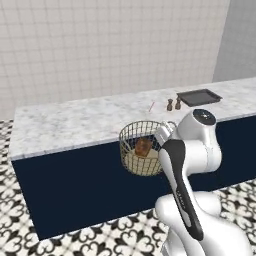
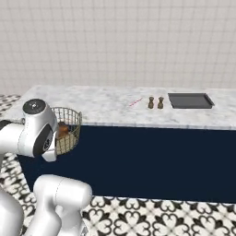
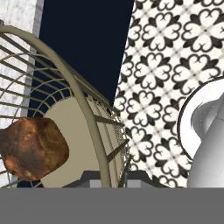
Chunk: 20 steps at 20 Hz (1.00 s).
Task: Open the cabinet, pick up the bread from the cabinet and place it in the basket. Then move the basket to the dining counter.
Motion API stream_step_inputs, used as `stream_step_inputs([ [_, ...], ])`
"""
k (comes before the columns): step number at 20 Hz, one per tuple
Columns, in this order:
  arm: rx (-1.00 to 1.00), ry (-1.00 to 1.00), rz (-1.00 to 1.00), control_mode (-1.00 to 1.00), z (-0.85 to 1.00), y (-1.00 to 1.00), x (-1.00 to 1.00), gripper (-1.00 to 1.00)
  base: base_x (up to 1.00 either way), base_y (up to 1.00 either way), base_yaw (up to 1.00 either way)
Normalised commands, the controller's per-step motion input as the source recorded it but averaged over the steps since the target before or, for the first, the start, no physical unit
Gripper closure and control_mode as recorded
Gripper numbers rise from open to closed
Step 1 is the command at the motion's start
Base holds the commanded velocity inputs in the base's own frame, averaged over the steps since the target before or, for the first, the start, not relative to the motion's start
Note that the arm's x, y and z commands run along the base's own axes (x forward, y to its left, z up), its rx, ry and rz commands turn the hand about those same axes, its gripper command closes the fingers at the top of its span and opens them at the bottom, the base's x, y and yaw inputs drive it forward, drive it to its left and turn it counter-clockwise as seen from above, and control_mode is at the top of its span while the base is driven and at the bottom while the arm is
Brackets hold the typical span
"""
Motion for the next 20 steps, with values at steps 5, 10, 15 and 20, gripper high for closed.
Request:
stream_step_inputs([
  [5, 0.00, 0.00, 0.00, 1.00, 0.00, 0.00, 0.00, 1.00, 1.00, -0.25, 0.07],
  [10, 0.00, 0.00, 0.00, 1.00, 0.00, 0.00, 0.00, 1.00, 1.00, -0.40, 0.00],
  [15, 0.00, 0.00, 0.00, 1.00, 0.00, 0.00, 0.00, 1.00, 0.78, -0.09, 0.00],
  [20, 0.00, 0.00, 0.00, 1.00, 0.00, 0.00, 0.00, 1.00, 0.06, -0.02, 0.03],
])
